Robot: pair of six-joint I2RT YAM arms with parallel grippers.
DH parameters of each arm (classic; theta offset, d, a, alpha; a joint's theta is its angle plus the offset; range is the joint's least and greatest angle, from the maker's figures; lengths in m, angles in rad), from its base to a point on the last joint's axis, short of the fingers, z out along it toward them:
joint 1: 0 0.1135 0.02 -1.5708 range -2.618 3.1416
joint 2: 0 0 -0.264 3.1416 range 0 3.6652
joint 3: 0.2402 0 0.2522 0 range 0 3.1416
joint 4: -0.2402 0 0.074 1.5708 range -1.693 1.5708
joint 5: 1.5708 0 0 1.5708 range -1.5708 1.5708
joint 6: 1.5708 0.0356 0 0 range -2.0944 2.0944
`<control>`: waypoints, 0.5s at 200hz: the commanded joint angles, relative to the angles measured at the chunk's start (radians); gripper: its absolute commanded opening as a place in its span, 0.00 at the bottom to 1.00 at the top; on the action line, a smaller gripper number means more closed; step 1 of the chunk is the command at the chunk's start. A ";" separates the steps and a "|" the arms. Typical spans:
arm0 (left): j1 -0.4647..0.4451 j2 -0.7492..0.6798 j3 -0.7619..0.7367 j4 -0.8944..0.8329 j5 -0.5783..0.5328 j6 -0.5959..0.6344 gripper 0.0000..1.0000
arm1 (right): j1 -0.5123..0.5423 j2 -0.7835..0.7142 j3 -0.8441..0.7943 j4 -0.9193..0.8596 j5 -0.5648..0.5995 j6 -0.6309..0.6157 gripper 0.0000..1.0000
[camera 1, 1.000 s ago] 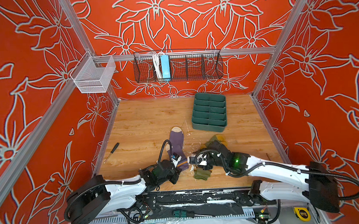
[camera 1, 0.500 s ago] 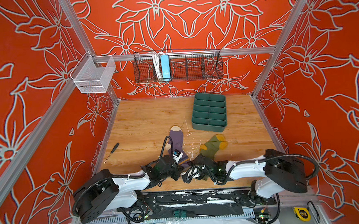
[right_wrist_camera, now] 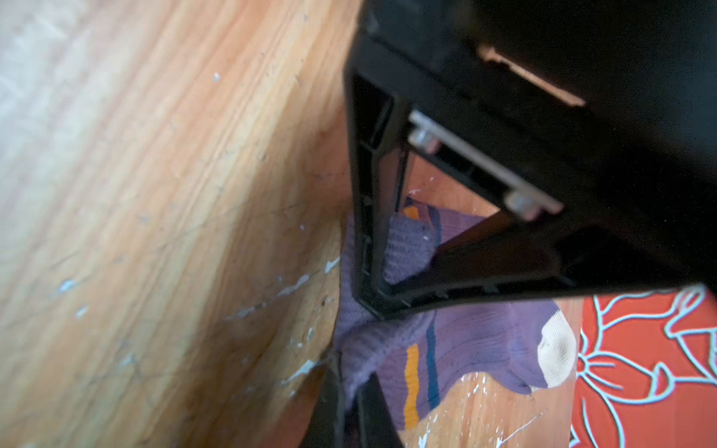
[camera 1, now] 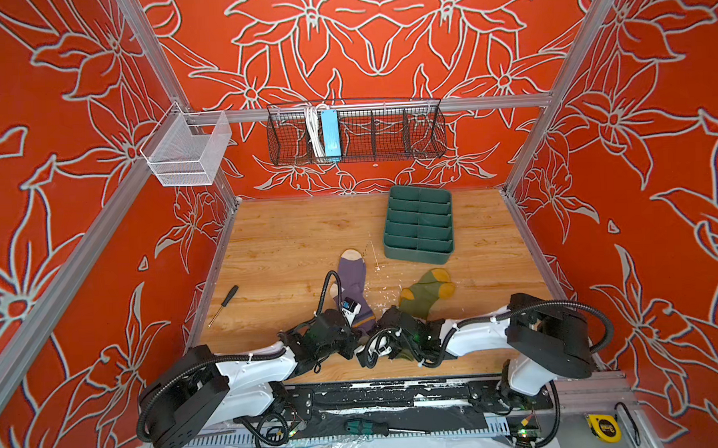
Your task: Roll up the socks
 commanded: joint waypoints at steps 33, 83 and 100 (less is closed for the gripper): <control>-0.010 -0.109 0.018 -0.073 -0.057 -0.002 0.71 | -0.061 0.007 0.127 -0.420 -0.099 0.144 0.00; -0.010 -0.388 0.062 -0.269 -0.314 0.006 0.96 | -0.156 0.027 0.263 -0.643 -0.284 0.268 0.00; -0.010 -0.543 0.060 -0.324 -0.407 0.015 0.99 | -0.196 0.063 0.334 -0.745 -0.380 0.300 0.00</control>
